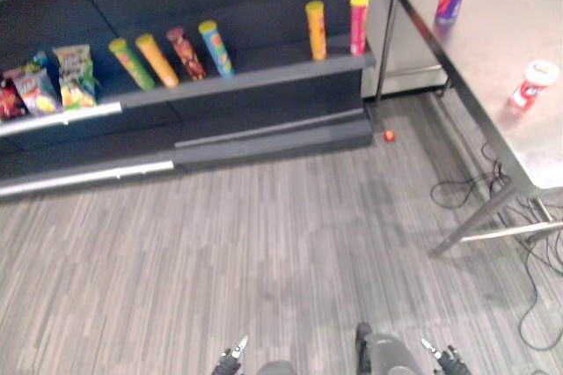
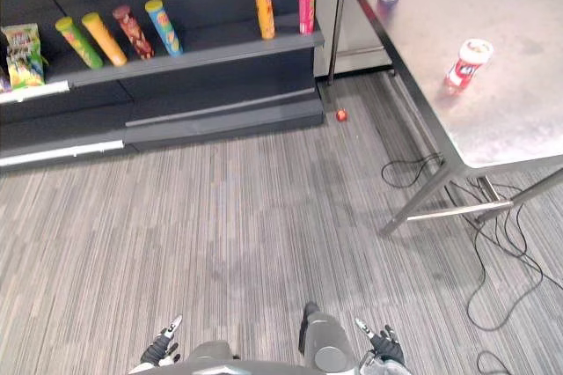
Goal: Put the gum and the chips on the shelf.
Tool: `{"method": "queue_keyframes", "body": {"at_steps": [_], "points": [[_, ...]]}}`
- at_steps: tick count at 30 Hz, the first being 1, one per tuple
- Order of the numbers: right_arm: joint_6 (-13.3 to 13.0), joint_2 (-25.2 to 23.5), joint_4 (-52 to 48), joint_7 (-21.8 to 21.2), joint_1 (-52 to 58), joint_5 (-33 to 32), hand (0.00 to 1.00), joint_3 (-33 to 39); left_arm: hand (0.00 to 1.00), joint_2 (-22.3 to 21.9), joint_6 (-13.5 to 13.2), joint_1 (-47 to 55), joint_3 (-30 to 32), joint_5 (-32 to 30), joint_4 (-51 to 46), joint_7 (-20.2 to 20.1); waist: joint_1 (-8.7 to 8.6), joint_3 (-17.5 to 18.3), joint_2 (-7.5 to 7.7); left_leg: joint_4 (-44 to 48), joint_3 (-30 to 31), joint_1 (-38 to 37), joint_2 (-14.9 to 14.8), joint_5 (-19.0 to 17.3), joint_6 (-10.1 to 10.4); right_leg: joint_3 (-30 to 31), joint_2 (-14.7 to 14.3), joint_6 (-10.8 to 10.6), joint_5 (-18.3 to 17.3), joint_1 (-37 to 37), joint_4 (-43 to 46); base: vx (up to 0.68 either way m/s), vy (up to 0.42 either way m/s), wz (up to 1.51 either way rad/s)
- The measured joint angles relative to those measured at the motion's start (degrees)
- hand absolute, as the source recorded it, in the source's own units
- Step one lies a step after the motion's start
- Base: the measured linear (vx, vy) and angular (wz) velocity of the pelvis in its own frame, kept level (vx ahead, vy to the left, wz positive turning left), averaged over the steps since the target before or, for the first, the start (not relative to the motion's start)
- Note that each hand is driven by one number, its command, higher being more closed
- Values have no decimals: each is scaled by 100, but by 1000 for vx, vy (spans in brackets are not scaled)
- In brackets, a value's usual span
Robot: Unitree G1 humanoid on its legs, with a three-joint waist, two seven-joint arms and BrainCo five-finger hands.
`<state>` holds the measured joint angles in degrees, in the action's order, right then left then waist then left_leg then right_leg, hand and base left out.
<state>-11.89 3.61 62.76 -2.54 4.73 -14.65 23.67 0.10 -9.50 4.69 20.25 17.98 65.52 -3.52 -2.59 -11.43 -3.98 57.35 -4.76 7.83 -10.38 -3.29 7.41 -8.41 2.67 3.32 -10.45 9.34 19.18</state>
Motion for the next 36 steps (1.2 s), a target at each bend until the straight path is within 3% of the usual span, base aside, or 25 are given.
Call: {"method": "queue_keyframes", "body": {"at_steps": [1, 3, 5, 7, 8, 10, 11, 12, 13, 14, 15, 16, 18, 20, 21, 22, 23, 25, 26, 29, 30, 31, 32, 33, 36], "points": [[18, 5, -14, -3, 10, -78, 0, -176, 0, -53, -27, -3, 41, 12, -115, -3, 40, 16, 29, 70, -265, 315, -61, -290, -134, 99, 0, -15, -116, -221, -103, 260, 10, -30], [49, 18, -34, -9, 29, -189, 0, -273, 0, -66, -78, -9, -3, 108, -232, -1, 160, 25, 62, -211, -574, 711, -94, -625, -185, 221, 24, -76, -201, -486, -190, 271, 63, -35], [68, -13, -67, -27, 72, -324, 0, -364, 0, -73, -197, -4, -22, 209, -244, 4, 179, 32, 124, -1328, -887, 909, -69, -792, -320, 295, 141, -230, -330, -776, -228, 261, 156, -25], [66, -21, -125, -54, 125, -349, 0, -518, 0, -101, -253, 10, -35, 205, -274, 45, 220, 76, 203, -2777, -995, 895, 83, -712, -391, 406, 305, -373, -526, -955, -230, 337, 252, -22], [59, -10, -134, -56, 159, -353, 0, -627, 0, -109, -278, 9, -34, 204, -279, 86, 261, 97, 236, -3837, -938, 893, 182, -471, -388, 502, 423, -519, -669, -1060, -254, 353, 280, -24], [42, 16, -134, -56, 162, -351, 0, -695, 0, -137, -291, 14, 5, 210, -279, 92, 297, 126, 216, -4565, -802, 904, 161, -215, -326, 638, 503, -724, -832, -1210, -341, 438, 395, -34], [47, 5, -98, -59, 161, -346, 0, -737, 0, -127, -289, 28, 83, 215, -264, 86, 313, 208, 261, -4469, -818, 906, 212, 266, -327, 811, 599, -790, -959, -1331, -433, 447, 421, -43], [50, 5, -53, -63, 158, -345, 0, -711, 0, -112, -293, 39, 126, 218, -262, 84, 335, 304, 278, -4352, -851, 912, 298, 332, -377, 900, 693, -741, -988, -1405, -554, 499, 407, -53], [52, -70, 129, -81, 148, -344, 0, -673, 0, -56, -303, 63, 166, 198, -254, 85, 380, 482, 443, -4151, -999, 953, 436, 110, -557, 1111, 824, -640, -990, -1492, -743, 558, 352, -47], [73, -200, 253, -146, 121, -344, 0, -615, 0, 48, -302, 97, 136, 194, -156, 91, 360, 744, 590, -3952, -1103, 1073, 587, -212, -654, 1461, 890, -621, -797, -1443, -686, 666, 386, -27], [78, -295, 308, -176, 105, -345, 0, -541, 0, 116, -293, 100, 86, 200, -59, 99, 272, 804, 640, -3874, -1124, 994, 737, -372, -764, 1548, 987, -690, -523, -1390, -491, 548, 309, -1], [82, -320, 341, -181, 106, -344, 0, -495, 0, 149, -282, 89, 37, 201, -14, 104, 265, 820, 655, -3888, -1153, 897, 806, -402, -825, 1657, 1028, -737, -400, -1368, -353, 504, 304, -1], [105, -325, 356, -180, 109, -343, 0, -281, 0, 231, -246, 52, -259, 154, 132, 109, 308, 858, 620, -4119, -1368, 323, 977, -579, -1152, 2092, 1030, -821, 122, -1039, 827, 477, 283, -30], [104, -326, 341, -199, 87, -337, 0, -293, 0, 337, -233, 54, -637, 89, 203, 111, 234, 828, 578, -4335, -1411, -110, 1083, -656, -1259, 2237, 849, -1363, 543, -547, 2251, 304, 177, -18], [104, -321, 336, -220, 87, -344, 0, -270, 0, 356, -230, 55, -746, 90, 215, 106, 211, 819, 565, -4431, -1447, -263, 1097, -675, -1285, 2217, 778, -1392, 603, -381, 2667, 282, 138, -21], [102, -273, 337, -245, 69, -340, 0, -255, 0, 380, -227, 49, -880, 90, 223, 104, 245, 756, 552, -4684, -1515, -696, 1136, -684, -1292, 1969, 684, -1300, 540, -95, 3356, 276, 122, -33], [103, -200, 337, -264, 69, -341, 0, -268, 0, 394, -209, 53, -1010, 79, 248, 95, 243, 713, 498, -4954, -1544, -1119, 1162, -693, -1279, 1465, 733, -994, 317, 82, 3707, 315, 127, -34], [98, -137, 333, -264, 39, -344, 0, -273, 0, 400, -175, 55, -1089, -11, 282, 97, 218, 687, 433, -5333, -1645, -1552, 1150, -753, -1211, 640, 910, -591, 57, 317, 3623, 223, 72, -26], [96, -134, 336, -267, -3, -347, 0, -260, 0, 404, -158, 58, -1076, -36, 288, 99, 205, 680, 427, -5418, -1699, -1702, 1134, -804, -1154, 82, 1069, -494, -21, 467, 3248, 176, 21, -26], [80, -116, 337, -272, -114, -346, 0, -242, 0, 368, -151, 95, -952, -37, 289, 98, 126, 621, 352, -5420, -1806, -1836, 952, -916, -988, -816, 1057, -509, -44, 544, 1776, 227, -98, -24], [79, -114, 342, -267, -118, -345, 0, -244, 0, 350, -150, 114, -869, -48, 290, 97, 118, 603, 333, -5421, -1849, -1918, 894, -932, -925, -1003, 923, -612, 128, 503, 923, 327, -190, -28], [78, -125, 343, -269, -115, -344, 0, -254, 0, 365, -154, 120, -857, -70, 285, 93, 117, 595, 371, -5416, -1848, -1942, 910, -959, -840, -1070, 818, -568, 479, 442, 264, 310, -183, -25], [80, -75, 359, -272, -124, -360, 0, -210, 0, 345, -145, 83, -855, -90, 303, 99, 112, 537, 290, -5435, -1823, -2038, 859, -995, -735, -1134, 709, -366, 734, 337, 105, 280, -168, -25], [73, 52, 360, -262, -137, -344, 0, -223, 0, 230, -152, 77, -835, -94, 301, 89, 123, 459, 104, -5434, -1813, -2072, 696, -936, -642, -1220, 557, -311, 748, 211, -87, 269, -173, -27], [104, 216, 397, -242, -146, -344, 0, -258, 0, 5, -118, 56, -683, -133, 301, 79, 122, 383, -86, -5504, -1791, -2099, 565, -770, -465, -1228, 310, -249, 700, 115, -328, 221, -156, -17]]}}
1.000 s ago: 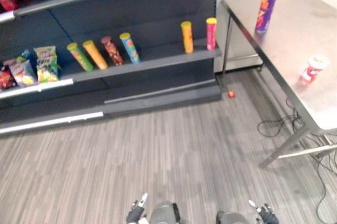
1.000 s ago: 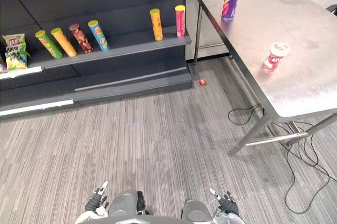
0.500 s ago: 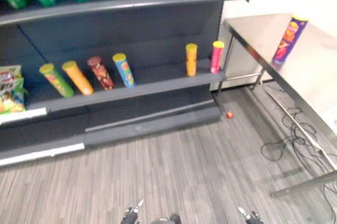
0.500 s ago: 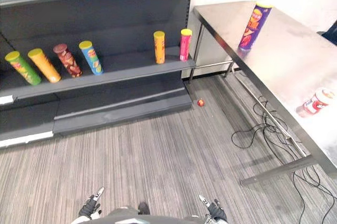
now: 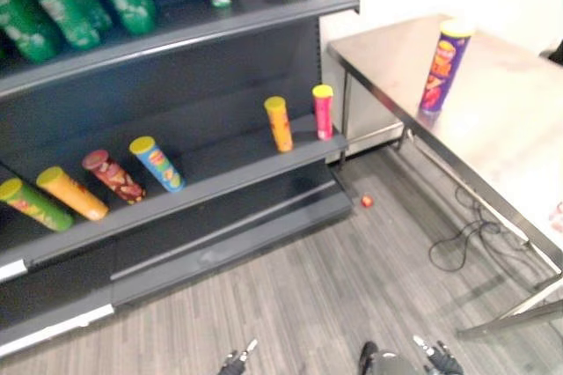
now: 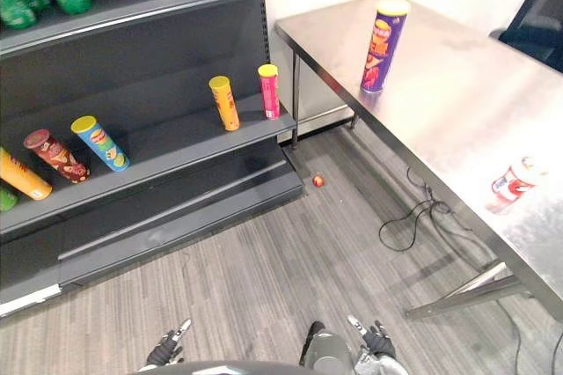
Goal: Put the gum and the chips on the shelf.
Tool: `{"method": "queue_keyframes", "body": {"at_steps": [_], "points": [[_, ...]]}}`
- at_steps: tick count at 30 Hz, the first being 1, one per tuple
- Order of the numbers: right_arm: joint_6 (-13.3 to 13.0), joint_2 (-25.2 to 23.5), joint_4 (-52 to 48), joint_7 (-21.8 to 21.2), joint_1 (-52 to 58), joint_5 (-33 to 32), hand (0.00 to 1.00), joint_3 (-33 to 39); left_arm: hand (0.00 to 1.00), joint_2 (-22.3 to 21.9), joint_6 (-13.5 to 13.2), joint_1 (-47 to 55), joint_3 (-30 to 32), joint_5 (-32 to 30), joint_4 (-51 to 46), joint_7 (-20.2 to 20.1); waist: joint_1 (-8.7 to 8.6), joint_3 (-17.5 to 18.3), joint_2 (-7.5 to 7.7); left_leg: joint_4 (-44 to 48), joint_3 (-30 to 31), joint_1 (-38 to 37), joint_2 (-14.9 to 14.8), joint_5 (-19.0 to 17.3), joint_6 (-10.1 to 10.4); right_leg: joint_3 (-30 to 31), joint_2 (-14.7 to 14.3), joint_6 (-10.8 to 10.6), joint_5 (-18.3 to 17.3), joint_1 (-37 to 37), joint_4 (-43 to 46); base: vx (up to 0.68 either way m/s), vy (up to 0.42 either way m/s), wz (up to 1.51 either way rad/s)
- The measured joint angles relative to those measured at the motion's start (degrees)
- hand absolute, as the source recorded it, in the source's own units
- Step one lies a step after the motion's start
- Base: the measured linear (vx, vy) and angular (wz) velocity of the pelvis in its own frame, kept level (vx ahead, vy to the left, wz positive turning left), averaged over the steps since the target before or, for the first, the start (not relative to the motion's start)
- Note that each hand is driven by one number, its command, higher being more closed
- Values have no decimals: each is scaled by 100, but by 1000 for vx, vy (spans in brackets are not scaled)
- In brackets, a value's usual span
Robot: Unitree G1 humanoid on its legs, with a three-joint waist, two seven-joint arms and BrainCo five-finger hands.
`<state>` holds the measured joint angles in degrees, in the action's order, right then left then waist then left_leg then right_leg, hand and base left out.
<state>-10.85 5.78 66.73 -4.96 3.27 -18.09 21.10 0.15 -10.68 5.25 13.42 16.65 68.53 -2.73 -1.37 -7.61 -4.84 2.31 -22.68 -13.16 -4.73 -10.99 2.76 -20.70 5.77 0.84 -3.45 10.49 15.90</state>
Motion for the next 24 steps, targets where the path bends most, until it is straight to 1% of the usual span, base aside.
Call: {"method": "queue_keyframes", "body": {"at_steps": [2, 5, 7, 9, 10, 11, 12, 13, 14, 15, 16, 17, 18, 19, 20, 21, 22, 23, 24], "points": [[8, 4, 9, -2, 9, -2, 0, -88, 0, -3, 3, -4, 21, -8, -14, -4, 1, -8, 29, 67, -6, -9, -83, 117, 66, -2, -116, -1, -1, -132, -206, 152, -130, -7], [7, 10, 1, -6, 6, -6, 0, -141, 0, 13, 7, -25, 7, -18, -22, -6, 1, -6, 83, 138, -10, -5, -118, 187, 90, 35, -169, 17, -23, -180, -322, 68, -47, -10], [11, 6, 0, 0, 13, -59, 0, -139, 0, 23, 11, -39, -9, -60, -23, 6, -4, -10, 91, 185, -17, 6, -118, 205, 102, 61, -168, -3, -83, -154, -335, 27, -5, -9], [16, -10, 4, 3, 27, -113, 0, -138, 0, 30, 13, -55, -21, -174, -30, 16, -18, 8, 134, 300, -57, 24, -93, 232, 144, 64, -84, 27, -322, -62, -149, 25, 2, -11], [17, -26, 8, 3, 25, -115, 0, -139, 0, 58, 11, -62, -19, -173, -35, 19, -16, 17, 146, 444, -69, 69, -87, 232, 145, 43, -28, 29, -387, -45, -69, 47, -21, -18], [17, -58, 36, 1, 33, -146, 0, -142, 0, 112, 11, -77, -22, -174, -37, 29, -29, 39, 245, 839, -105, 237, -96, 231, 146, 44, 22, 29, -439, -12, 4, 65, -87, -28], [18, -105, 81, -3, 38, -226, 0, -136, 0, 163, 11, -103, -6, -171, -82, 43, -36, 50, 329, 1650, -195, 559, -234, 227, 152, 120, 47, 36, -464, -21, 8, 97, -123, -51], [19, -129, 92, -1, 56, -240, 0, -139, 0, 168, 7, -95, 37, -171, -138, 63, -44, 25, 340, 2707, -219, 921, -517, 263, 206, 211, -29, 62, -480, -95, -22, 90, -113, -66], [21, -122, 86, -1, 77, -290, 0, -138, 0, 158, 5, -97, 73, -168, -159, 71, -41, 20, 299, 3249, -190, 1076, -702, 363, 255, 279, -106, 85, -492, -151, -27, 157, -69, -120], [18, -103, 45, 15, 160, -342, 0, -139, 0, 86, 20, -59, 258, -141, -192, 85, -27, 31, 203, 4225, -41, 1314, -998, 854, 123, 602, -387, 173, -546, -315, -23, 163, -37, -126], [18, -78, 44, 24, 198, -350, 0, -139, 0, 45, 12, -28, 317, -103, -200, 95, -15, 30, 210, 4537, 73, 1425, -1042, 1203, 90, 820, -485, 190, -557, -373, -24, 236, 22, -182], [23, -58, 44, 44, 227, -406, 0, -132, 0, 1, -12, 41, 407, -59, -254, 126, 23, 68, 176, 5123, 307, 1748, -1075, 1543, 145, 1320, -608, 214, -568, -425, -64, 191, 85, -151], [31, -39, 36, 64, 217, -451, 0, -115, 0, -23, -9, 37, 509, -9, -254, 126, 20, 68, 147, 5286, 354, 1861, -1027, 1248, 150, 1574, -666, 219, -565, -446, -66, 249, 138, -190], [48, -8, 19, 87, 217, -472, 0, -3, 0, -72, -4, 33, 688, 55, -257, 122, -2, 56, 136, 5450, 425, 2122, -891, 595, 38, 2010, -704, 258, -538, -495, -93, 257, 127, -181], [52, -2, 26, 87, 270, -507, 0, 205, 0, -106, -7, 38, 739, 84, -261, 130, 19, 46, 159, 5222, 432, 2254, -764, 234, -6, 2414, -699, 230, -504, -659, -192, 301, 130, -210], [55, 4, 61, 93, 334, -539, 0, 333, 0, -121, -42, 59, 746, 104, -308, 129, 52, 49, 169, 4707, 472, 2308, -740, 37, -48, 2763, -685, 196, -503, -810, -298, 234, 114, -172], [55, 4, 60, 94, 357, -559, 0, 340, 0, -117, -51, 67, 773, 106, -321, 128, 54, 49, 172, 4358, 524, 2321, -747, -13, -37, 2951, -686, 143, -529, -889, -355, 231, 165, -150], [56, -7, 59, 93, 365, -559, 0, 370, 0, -115, -54, 67, 792, 109, -326, 130, 55, 50, 175, 3714, 707, 2318, -733, -39, -21, 3206, -672, 103, -543, -964, -425, 277, 294, -159], [53, -47, 51, 89, 351, -559, 0, 499, 0, -124, -59, 65, 787, 96, -332, 148, 51, 55, 180, 2429, 1138, 2223, -686, 11, 20, 3550, -650, 30, -589, -984, -453, 287, 330, -151]]}}
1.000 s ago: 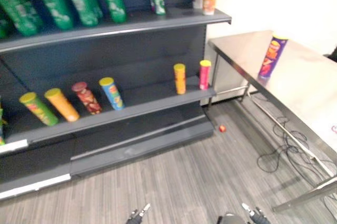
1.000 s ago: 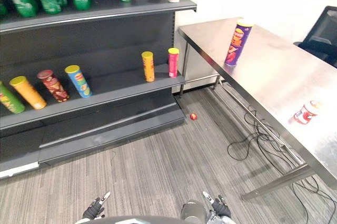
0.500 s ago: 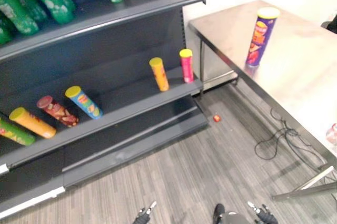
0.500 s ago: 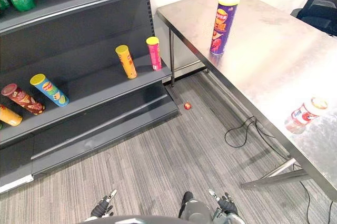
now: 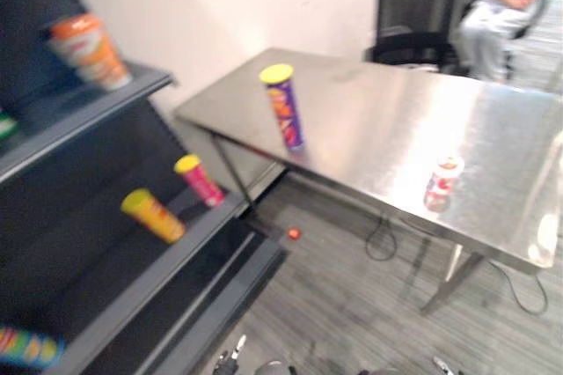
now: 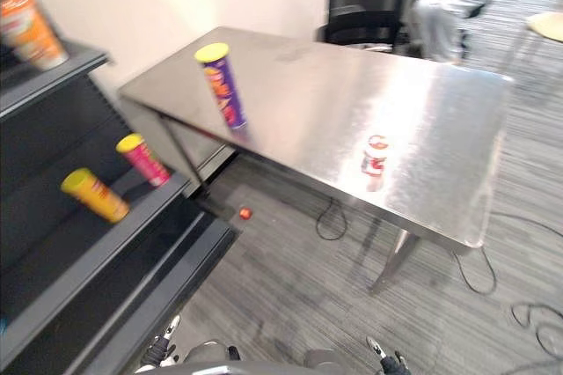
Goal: Put the gum and the chips on the shelf.
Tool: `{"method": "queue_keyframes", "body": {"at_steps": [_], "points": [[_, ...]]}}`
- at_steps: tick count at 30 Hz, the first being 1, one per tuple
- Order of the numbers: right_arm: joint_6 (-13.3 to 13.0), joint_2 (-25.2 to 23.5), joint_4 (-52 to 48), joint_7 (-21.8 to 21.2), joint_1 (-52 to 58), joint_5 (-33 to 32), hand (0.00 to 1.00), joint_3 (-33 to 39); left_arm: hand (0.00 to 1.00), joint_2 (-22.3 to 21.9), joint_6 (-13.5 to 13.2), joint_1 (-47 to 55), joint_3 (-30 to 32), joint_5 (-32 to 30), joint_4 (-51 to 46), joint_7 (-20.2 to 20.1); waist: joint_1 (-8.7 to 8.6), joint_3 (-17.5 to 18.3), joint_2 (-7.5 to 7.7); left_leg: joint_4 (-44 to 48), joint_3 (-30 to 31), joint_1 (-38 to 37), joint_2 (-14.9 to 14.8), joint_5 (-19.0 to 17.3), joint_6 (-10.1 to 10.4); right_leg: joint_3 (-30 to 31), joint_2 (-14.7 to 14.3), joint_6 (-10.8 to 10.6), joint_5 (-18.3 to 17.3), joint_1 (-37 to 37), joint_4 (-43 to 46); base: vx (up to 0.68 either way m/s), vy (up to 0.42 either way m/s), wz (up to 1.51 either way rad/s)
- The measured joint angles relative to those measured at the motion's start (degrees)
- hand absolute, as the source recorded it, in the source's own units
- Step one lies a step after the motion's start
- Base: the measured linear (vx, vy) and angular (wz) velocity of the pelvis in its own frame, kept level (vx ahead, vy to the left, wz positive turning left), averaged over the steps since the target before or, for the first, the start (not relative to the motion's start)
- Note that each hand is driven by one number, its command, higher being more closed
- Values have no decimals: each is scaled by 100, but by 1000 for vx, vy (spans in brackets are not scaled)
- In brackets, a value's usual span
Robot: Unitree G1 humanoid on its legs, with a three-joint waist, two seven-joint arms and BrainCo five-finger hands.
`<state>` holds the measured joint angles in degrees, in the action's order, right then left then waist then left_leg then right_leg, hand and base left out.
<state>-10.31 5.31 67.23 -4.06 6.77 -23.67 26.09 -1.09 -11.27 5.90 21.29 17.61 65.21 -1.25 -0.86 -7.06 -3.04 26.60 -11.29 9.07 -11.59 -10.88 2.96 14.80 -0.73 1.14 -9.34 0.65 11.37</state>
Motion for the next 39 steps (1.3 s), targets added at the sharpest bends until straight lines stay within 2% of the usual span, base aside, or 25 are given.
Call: {"method": "queue_keyframes", "body": {"at_steps": [2, 3, 4, 5, 6, 7, 8, 10, 13, 15, 16, 17, 21, 24, 27, 29, 32, 36, 37, 39], "points": [[0, -21, 5, 5, 23, 0, 0, 82, 0, 12, -5, -3, -6, -1, 3, 5, -28, 5, 9, -1149, 568, -20, 37, 167, 15, 355, 67, -126, -91, 6, -6, 258, 341, -105], [-1, -20, 8, 9, 36, 0, 0, 115, 0, 17, -6, -3, -14, -4, 5, 11, -33, 11, 13, -1423, 723, -23, 79, 250, 31, 449, 114, -195, -142, 11, -1, 295, 391, -76], [-3, -10, 20, 11, 43, 0, 0, 248, 0, 0, -11, 1, -57, -7, 33, 40, -40, 42, -36, -1858, 944, -61, 116, 490, 158, 589, 150, -379, -240, 52, 83, 255, 337, -62], [-4, 32, 26, 10, 74, 1, 0, 315, 0, -38, -9, 27, -99, -36, 86, 44, -39, 97, -175, -2074, 1066, -124, 74, 686, 329, 680, 117, -497, -369, 58, 137, 401, 550, -75], [14, -54, 157, 16, 21, -2, 0, 356, 0, 42, 2, 11, -113, -45, 81, 52, -44, 142, -38, -2018, 882, -242, 234, 944, 546, 771, 311, -626, -484, 25, 261, 334, 446, -64], [15, -136, 179, -8, 21, -1, 0, 362, 0, 123, -1, 32, -185, -49, 86, 61, -40, 179, 60, -2063, 750, -323, 301, 900, 498, 664, 398, -718, -413, 58, 275, 366, 480, -80], [13, -362, 215, -20, 6, 1, 0, 478, 0, 293, 2, 50, -324, -60, 114, 64, -32, 287, 243, -2021, 502, -400, 514, 745, 351, 512, 694, -822, -281, 83, 201, 208, 256, -64], [16, -450, 297, -19, -9, 1, 0, 607, 0, 433, 12, -13, -539, -121, 247, 62, -47, 364, 375, -2012, 183, -540, 680, 586, 163, 589, 897, -912, -106, 84, 133, 217, 317, -69], [19, -388, 299, -11, -113, 5, 0, 702, 0, 504, 14, -38, -817, -322, 306, 71, -30, 308, 245, -2051, -289, -829, 661, 482, 46, 536, 889, -914, 459, 173, 160, 131, 270, -89], [20, -375, 325, -3, -179, 29, 0, 702, 0, 540, 15, -42, -999, -484, 302, 83, -29, 320, 182, -2058, -540, -891, 632, 475, 28, -240, 968, -895, 731, 314, 163, 31, 133, -70], [27, -376, 350, 2, -201, 110, 0, 703, 0, 564, 19, -65, -1093, -523, 306, 86, -26, 318, 179, -2071, -600, -933, 666, 475, 28, -883, 1083, -895, 795, 314, 101, 17, 76, -56], [29, -376, 351, 4, -201, 127, 0, 709, 0, 576, 20, -78, -1182, -533, 309, 84, -12, 318, 179, -2097, -648, -973, 729, 476, 27, -1281, 1187, -892, 806, 285, -31, 13, 63, -51], [39, -352, 371, 6, -202, 133, 0, 760, 0, 557, 24, -119, -1213, -545, 318, 67, 52, 306, 94, -2270, -693, -1048, 817, 479, 23, -1337, 1230, -892, 805, 166, -496, -16, -10, -31], [43, -287, 520, 25, -207, 130, 0, 962, 0, 539, 25, -114, -1206, -546, 326, 23, 121, 301, -2, -2477, -682, -1126, 777, 488, 24, -1536, 1132, -896, 803, 89, -797, -71, -98, -19], [43, -231, 548, 41, -221, 119, 0, 981, 0, 567, 21, -117, -1200, -545, 429, -4, 117, 255, 90, -2863, -680, -1249, 796, 731, 85, -1755, 1106, -954, 729, 29, -1082, -124, -123, -11], [43, -156, 550, 83, -194, 109, 0, 1284, 0, 554, 25, -114, -1222, -549, 459, -23, 83, 294, 30, -3212, -623, -1364, 762, 953, 114, -1827, 1023, -915, 685, 38, -1139, -140, -110, 7], [40, -106, 547, 163, -187, 52, 0, 1671, 0, 576, 23, -105, -1217, -547, 456, -26, 87, 316, 70, -3218, -557, -1325, 698, 975, 184, -1898, 968, -933, 667, 32, -1159, -92, -68, 9], [39, 235, 530, 277, -382, -586, 0, 3166, 0, 616, 25, -68, -1134, -547, 448, -18, 92, 398, 164, -3202, -673, -1252, 687, 914, 218, -1783, 940, -868, 732, 135, -1230, 21, -13, -13], [33, 397, 489, 340, -508, -684, 0, 3567, 0, 613, 29, -39, -1036, -547, 448, -15, 80, 423, 176, -3201, -751, -1220, 688, 912, 192, -1710, 931, -916, 794, 214, -1233, 101, 10, -35], [9, 625, 370, 452, -631, -818, 0, 3957, 0, 604, 51, -13, -941, -545, 449, -10, 53, 441, 161, -3200, -848, -1230, 688, 892, 187, -1613, 914, -917, 851, 225, -1283, 116, 4, -26]]}}
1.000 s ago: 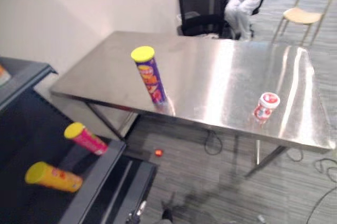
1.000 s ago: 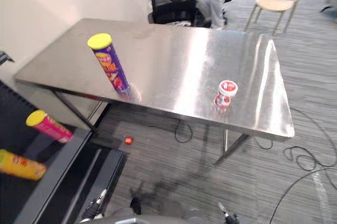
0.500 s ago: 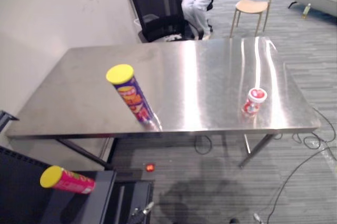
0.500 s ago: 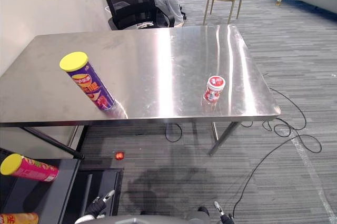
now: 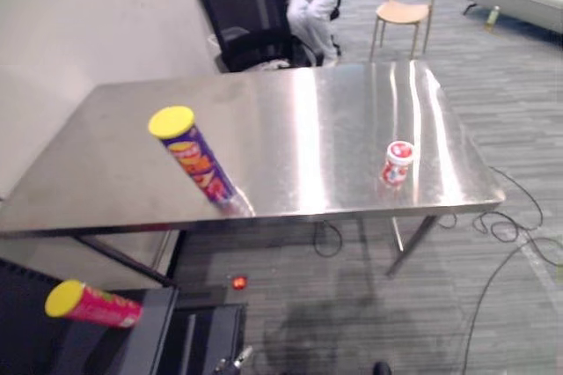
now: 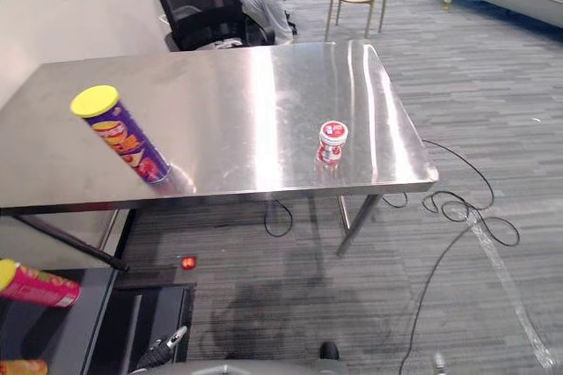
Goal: Put the gum and the chips on the shelf.
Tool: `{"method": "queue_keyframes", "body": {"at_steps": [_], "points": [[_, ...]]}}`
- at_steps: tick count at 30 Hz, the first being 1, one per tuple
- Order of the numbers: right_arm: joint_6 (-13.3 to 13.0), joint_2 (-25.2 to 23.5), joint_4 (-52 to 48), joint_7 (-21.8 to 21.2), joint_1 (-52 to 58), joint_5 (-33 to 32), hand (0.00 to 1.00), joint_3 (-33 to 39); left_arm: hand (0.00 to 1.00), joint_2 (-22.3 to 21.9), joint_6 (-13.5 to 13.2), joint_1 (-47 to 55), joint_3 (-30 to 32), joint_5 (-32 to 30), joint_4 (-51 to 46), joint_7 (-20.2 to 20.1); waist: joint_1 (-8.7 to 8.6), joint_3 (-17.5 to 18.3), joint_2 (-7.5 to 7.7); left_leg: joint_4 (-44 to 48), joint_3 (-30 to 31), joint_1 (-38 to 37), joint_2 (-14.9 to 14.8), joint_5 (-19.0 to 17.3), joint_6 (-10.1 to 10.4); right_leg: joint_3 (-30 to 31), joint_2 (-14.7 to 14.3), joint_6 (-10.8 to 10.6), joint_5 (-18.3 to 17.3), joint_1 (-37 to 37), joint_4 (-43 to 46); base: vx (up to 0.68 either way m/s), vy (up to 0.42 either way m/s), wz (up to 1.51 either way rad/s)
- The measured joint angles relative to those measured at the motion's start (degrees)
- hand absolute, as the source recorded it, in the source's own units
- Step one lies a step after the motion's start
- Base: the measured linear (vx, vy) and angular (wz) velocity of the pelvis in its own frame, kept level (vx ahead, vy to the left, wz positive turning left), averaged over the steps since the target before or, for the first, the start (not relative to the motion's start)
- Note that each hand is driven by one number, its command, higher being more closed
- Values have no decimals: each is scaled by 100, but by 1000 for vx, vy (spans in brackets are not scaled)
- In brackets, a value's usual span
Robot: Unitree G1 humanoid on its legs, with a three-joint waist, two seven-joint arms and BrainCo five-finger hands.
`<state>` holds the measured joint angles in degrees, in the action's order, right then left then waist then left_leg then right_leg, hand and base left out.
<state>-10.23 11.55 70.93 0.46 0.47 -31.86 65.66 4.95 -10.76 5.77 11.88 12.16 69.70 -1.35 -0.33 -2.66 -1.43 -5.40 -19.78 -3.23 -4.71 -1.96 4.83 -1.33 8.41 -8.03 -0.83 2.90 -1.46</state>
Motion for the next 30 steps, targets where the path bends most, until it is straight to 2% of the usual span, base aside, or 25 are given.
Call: {"method": "queue_keyframes", "body": {"at_steps": [2, 3, 4, 7, 9, 11, 13, 16, 18, 20, 22, 26, 30], "points": [[-52, 446, -353, 222, -215, -84, 0, 212, 0, -33, 13, 28, 225, 0, 36, 9, -127, 33, -2, 1, -2, -16, -7, -56, 25, 53, -21, -1, 18, 3, -7, 181, -10, -25], [-354, 650, -1684, 786, -281, -34, 0, 115, 0, -182, 9, 23, 546, 4, -38, 51, -122, 50, -25, 2, -23, -104, -5, -168, 13, 136, -24, 23, 35, -14, 19, 174, -10, -23], [-500, 760, -1719, 918, -371, 54, 0, 95, 0, -230, 10, 44, 634, 8, -101, 63, -127, 49, -20, 2, -19, -122, 0, -192, 10, 134, -17, 24, 35, -10, 67, 109, 2, -15], [-440, 667, -2026, 1109, -591, 52, 0, 66, 0, -255, 15, 110, 692, 12, -236, 69, -118, 54, 5, 3, -20, -132, 16, -229, 5, 141, 23, 25, 34, -9, 71, -2, -4, -1], [-413, 380, -3244, 1334, -546, 176, 0, -210, 0, -274, 14, 143, 733, 12, -263, 84, -126, 27, 2, 2, -58, -131, 31, -253, -23, 190, 44, 24, 34, 22, 68, -20, -22, -14], [-430, 358, -5112, 1650, -394, 1335, 0, -1024, 0, -344, 11, 262, 776, 12, -397, 99, -130, 77, -93, 2, -195, -150, 78, -274, -51, 317, 71, 21, 34, 94, 68, -30, -13, -31], [-517, 435, -6072, 1652, -314, 1908, 0, -1455, 0, -367, 8, 262, 751, 10, -442, 94, -123, 76, -71, 2, -188, -151, 73, -273, -51, 324, 65, 18, 35, 95, 63, -33, -45, -9], [-546, 434, -6757, 1410, -116, 2493, 0, -2054, 0, -328, 8, 262, 574, 10, -504, 47, -109, 94, 37, 189, -170, -63, 44, -320, -12, 311, 44, -2, 45, 100, 72, -50, -73, 3], [-527, 436, -6934, 909, 13, 3021, 0, -2448, 0, -227, 11, 280, 396, -7, -611, -76, -98, 114, 150, 274, -152, 55, 13, -327, -2, 285, 31, -5, 47, 185, 81, -61, -82, 4], [-519, 477, -7107, 526, 145, 3190, 0, -2682, 0, -217, 13, 281, 352, -120, -641, -164, -106, 112, 162, 333, -137, 111, 10, -328, -1, 273, 39, -14, 52, 201, 80, -39, -50, 2], [-521, 802, -7264, 9, 399, 3184, 0, -3256, 0, -196, 9, 284, 231, -228, -646, -208, -101, 127, 136, 369, -134, 111, 4, -340, 3, 267, 41, -15, 52, 187, 82, -40, -46, 0], [-548, 1018, -7594, -634, 647, 3009, 0, -3982, 0, -137, 5, 281, 50, -228, -649, -304, -105, 128, 131, 429, -84, 138, -10, -340, 2, 215, 41, -23, 52, 179, 107, -36, -28, 3], [-547, 1017, -7634, -972, 733, 2732, 0, -4564, 0, -98, 2, 272, -56, -229, -649, -351, -96, 131, 127, 472, 22, 203, -11, -324, -17, 120, 64, -23, 52, 181, 139, -40, -23, 13]]}}
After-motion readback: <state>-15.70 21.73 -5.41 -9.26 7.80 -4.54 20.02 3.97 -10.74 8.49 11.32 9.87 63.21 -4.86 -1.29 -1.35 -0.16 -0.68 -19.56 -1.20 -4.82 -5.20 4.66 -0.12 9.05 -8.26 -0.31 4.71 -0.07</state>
